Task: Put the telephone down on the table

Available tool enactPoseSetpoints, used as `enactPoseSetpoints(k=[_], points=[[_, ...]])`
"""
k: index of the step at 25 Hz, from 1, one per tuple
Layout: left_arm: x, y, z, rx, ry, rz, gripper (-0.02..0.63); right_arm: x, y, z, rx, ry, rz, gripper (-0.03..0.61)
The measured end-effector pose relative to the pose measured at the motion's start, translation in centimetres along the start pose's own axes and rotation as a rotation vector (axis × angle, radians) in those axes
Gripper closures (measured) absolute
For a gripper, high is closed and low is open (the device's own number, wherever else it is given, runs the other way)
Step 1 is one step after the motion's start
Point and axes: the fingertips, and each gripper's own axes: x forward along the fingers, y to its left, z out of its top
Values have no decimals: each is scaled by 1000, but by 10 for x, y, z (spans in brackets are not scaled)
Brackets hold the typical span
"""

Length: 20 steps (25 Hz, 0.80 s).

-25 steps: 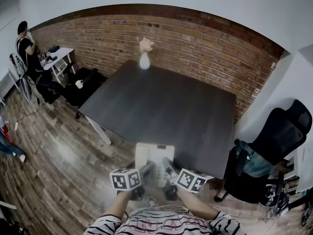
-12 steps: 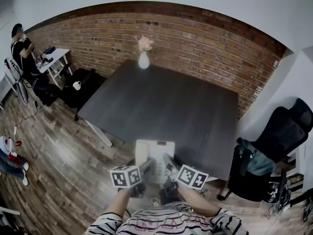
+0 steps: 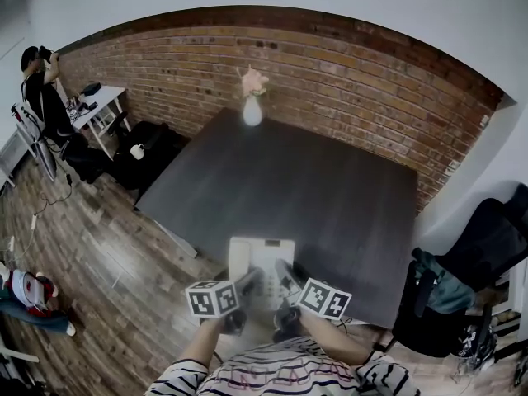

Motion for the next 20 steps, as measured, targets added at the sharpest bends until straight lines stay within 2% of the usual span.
enactPoseSetpoints(k=[13,20], points=[[86,17,80,-8,-27,38,263,87,-23,85,8,30,45,351],[131,22,102,4,4,17,263,115,-46,115,35,9,20,350]])
